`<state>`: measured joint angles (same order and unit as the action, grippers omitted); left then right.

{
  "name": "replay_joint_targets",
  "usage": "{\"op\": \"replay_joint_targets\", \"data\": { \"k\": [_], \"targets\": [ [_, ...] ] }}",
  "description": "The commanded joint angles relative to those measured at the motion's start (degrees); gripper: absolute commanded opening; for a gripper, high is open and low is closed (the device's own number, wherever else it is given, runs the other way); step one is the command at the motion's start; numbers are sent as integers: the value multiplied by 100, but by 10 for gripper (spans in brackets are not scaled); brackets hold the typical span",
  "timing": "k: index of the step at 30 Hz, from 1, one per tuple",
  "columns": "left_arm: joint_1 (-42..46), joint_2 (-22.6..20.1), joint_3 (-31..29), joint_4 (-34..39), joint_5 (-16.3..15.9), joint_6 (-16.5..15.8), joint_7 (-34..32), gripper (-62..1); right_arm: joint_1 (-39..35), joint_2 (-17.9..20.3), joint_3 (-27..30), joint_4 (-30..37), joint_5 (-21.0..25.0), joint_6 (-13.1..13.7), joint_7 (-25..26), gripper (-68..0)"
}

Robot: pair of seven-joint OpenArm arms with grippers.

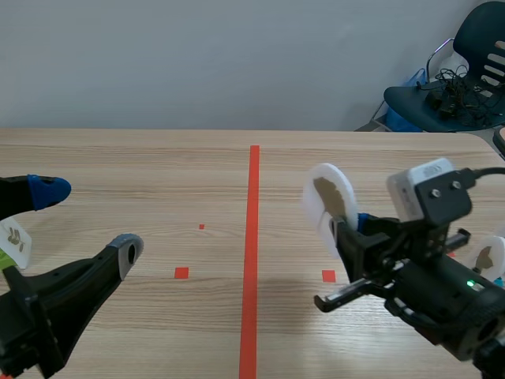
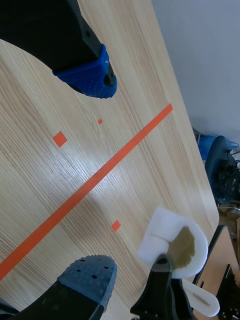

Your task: Do the leaf sorting experiment

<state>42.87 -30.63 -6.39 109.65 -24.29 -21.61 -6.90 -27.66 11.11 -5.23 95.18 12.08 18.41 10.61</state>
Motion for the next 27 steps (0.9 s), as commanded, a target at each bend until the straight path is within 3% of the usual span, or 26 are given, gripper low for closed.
{"op": "replay_joint_targets", "data": {
  "k": [1, 7, 11, 19, 25, 27],
  "targets": [
    [-20, 13, -37, 55, -46, -15, -61, 14, -11, 13, 229, -101, 155, -2, 81, -627],
    [-22, 13, -37, 55, -46, -15, -61, 14, -146, 11, 1248, -240, 522, -4, -243, -627],
    [-22, 13, -37, 55, -46, -15, -61, 14, 201, 13, 1585, -855, 658, -4, -271, -627],
    [-22, 13, -37, 55, -46, -15, -61, 14, 984, 15, 1770, -2199, 658, 4, -181, -627],
    [-22, 13, -37, 55, -46, -15, -59, 14, 1036, 15, 1937, -2411, 645, -2, 0, -622],
    [-22, 13, -37, 55, -46, -15, -61, 14, 1036, 15, 2024, -2411, 634, -2, -22, -588]
  ]
}}
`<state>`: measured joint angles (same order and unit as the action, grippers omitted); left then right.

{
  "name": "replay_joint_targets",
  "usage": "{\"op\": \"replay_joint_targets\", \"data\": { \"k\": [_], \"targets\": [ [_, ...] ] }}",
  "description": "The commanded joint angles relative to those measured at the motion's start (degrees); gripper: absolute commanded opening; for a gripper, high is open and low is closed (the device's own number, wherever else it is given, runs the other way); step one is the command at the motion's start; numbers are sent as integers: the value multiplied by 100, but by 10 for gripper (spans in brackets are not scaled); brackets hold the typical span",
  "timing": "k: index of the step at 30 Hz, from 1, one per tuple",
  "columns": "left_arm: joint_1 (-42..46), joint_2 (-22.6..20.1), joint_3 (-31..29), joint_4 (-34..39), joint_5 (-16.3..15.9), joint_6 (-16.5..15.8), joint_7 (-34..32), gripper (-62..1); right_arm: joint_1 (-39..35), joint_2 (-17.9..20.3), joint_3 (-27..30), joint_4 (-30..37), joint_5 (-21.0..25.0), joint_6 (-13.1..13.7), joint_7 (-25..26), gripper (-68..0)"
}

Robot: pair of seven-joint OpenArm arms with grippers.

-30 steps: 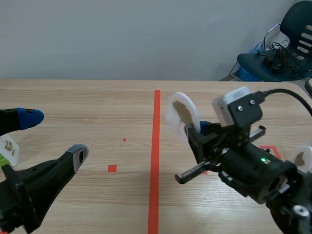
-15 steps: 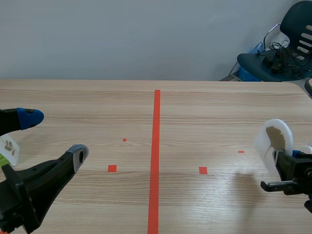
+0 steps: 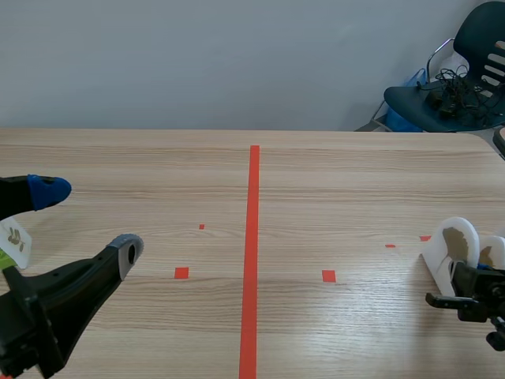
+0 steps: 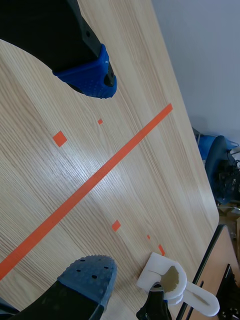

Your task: Do the leaf sorting experiment

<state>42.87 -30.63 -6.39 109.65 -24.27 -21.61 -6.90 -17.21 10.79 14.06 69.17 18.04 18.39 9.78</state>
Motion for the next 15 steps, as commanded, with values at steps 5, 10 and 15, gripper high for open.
{"op": "replay_joint_targets", "data": {
  "k": [5, 10, 15],
  "targets": [
    [-22, 13, -37, 55, -48, -15, -61, 14, -9, 72, 177, 190, 39, 4, 66, -488],
    [-22, 13, -37, 55, -48, -15, -61, 14, 15, 175, 179, 293, 42, 26, 262, -466],
    [-22, 13, -37, 55, -48, -15, -61, 14, 20, 264, 179, 905, 44, 50, 208, -357]
  ]
}}
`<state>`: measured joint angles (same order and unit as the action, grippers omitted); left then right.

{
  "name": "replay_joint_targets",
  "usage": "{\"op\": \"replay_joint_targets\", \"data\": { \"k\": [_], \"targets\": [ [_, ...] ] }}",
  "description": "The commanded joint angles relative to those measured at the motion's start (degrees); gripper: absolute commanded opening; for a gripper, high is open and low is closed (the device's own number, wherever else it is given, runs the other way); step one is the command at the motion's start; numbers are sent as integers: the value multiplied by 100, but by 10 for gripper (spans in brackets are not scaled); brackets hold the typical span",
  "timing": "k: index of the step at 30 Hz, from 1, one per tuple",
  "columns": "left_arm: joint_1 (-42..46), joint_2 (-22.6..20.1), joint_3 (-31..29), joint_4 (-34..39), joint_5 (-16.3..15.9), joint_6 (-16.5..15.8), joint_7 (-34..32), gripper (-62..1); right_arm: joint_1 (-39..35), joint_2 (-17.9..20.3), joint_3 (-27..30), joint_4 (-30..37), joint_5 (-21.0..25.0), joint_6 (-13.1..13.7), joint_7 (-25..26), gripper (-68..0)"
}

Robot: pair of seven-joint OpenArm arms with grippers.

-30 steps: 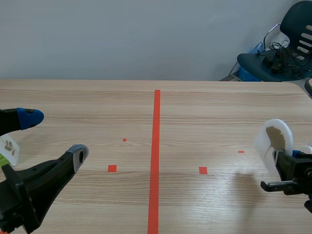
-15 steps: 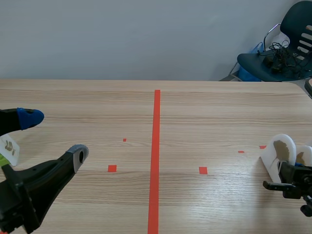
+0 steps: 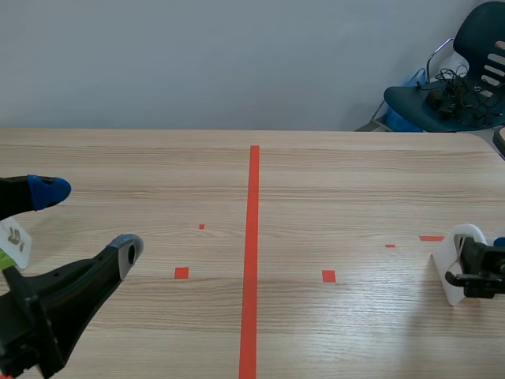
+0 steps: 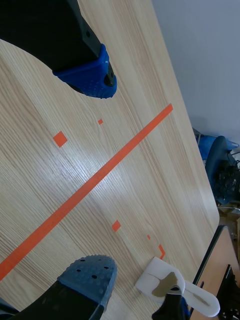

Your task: Do the leaf sorting experiment

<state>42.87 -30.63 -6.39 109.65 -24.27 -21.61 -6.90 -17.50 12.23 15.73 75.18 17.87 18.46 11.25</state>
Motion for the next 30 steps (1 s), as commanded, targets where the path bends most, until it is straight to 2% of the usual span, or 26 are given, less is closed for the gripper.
{"op": "replay_joint_targets", "data": {
  "k": [1, 5, 8, 10, 11, 15, 21, 24, 30],
  "targets": [
    [-22, 13, -37, 55, -48, -15, -61, 14, 48, 129, 13, 479, 59, 44, -20, -335],
    [-22, 13, -37, 55, -48, -15, -61, 14, 44, 223, 7, 1294, 92, 66, -577, -216],
    [-22, 13, -37, 55, -48, -15, -61, 14, 17, 376, 7, 1838, 463, 223, -1051, -105],
    [-22, 13, -37, 55, -48, -15, -63, 14, -2, 498, 4, 2153, 734, 420, -1353, -16],
    [-22, 13, -37, 55, -48, -15, -63, 14, -35, 553, 0, 2299, 828, 435, -1530, 4],
    [-22, 13, -37, 55, -48, -15, -63, 14, -361, 752, -70, 2887, 1119, 437, -1753, 4],
    [-22, 13, -37, 55, -48, -15, -63, 14, -1196, 1045, -304, 3939, 1244, 431, -1888, 4],
    [-22, 13, -37, 55, -48, -15, -63, 14, -1578, 1062, -317, 4369, 1364, 433, -1908, 4],
    [-22, 11, -37, 55, -48, -15, -61, 14, -1805, 1062, -323, 4553, 1368, 431, -2100, 4]
  ]
}}
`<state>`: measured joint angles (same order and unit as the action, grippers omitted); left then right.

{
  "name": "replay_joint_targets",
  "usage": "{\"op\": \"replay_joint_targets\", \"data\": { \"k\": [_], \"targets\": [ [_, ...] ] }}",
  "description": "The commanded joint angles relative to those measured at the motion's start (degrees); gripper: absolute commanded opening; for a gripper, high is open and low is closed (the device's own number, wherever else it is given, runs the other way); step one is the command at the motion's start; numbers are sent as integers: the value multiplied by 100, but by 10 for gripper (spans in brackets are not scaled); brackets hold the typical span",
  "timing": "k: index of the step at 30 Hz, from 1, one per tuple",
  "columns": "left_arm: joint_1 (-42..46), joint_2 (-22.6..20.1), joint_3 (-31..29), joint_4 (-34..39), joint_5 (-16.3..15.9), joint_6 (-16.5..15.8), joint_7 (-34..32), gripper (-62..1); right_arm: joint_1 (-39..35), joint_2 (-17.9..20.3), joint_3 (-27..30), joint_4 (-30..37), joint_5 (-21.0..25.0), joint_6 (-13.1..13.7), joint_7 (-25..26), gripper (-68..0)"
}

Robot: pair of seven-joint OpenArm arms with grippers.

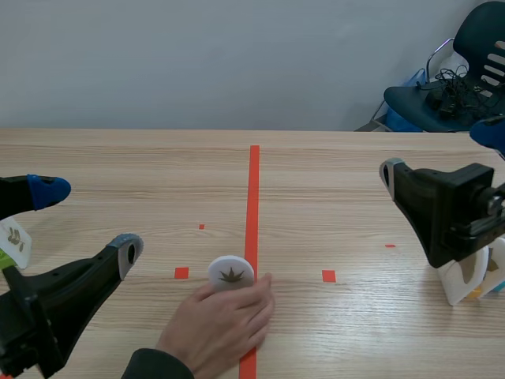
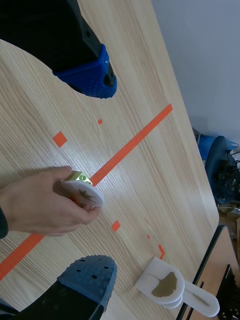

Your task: Do the leaf sorting experiment

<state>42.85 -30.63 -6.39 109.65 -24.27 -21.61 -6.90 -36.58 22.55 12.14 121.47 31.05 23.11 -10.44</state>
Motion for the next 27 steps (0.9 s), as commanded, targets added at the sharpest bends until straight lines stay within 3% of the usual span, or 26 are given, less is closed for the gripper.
{"op": "replay_joint_targets", "data": {
  "k": [1, 8, 14, 19, 27],
  "targets": [
    [-20, 11, -37, 55, -48, -15, -61, 14, 103, 31, 31, -76, 50, -35, 66, 4],
    [-20, 11, -37, 55, -48, -15, -61, 14, 122, 31, -146, -76, 48, -35, 42, 4],
    [-22, 13, -37, 55, -48, -15, -63, 14, 321, 28, -887, -337, -273, -35, 61, 4],
    [-22, 13, -37, 55, -48, -15, -63, 14, 905, 26, -1698, -1117, -664, -33, 358, 4],
    [-22, 13, -37, 55, -48, -15, -63, 14, 1989, -260, -2986, -2815, -1751, -33, 1128, 4]
  ]
}}
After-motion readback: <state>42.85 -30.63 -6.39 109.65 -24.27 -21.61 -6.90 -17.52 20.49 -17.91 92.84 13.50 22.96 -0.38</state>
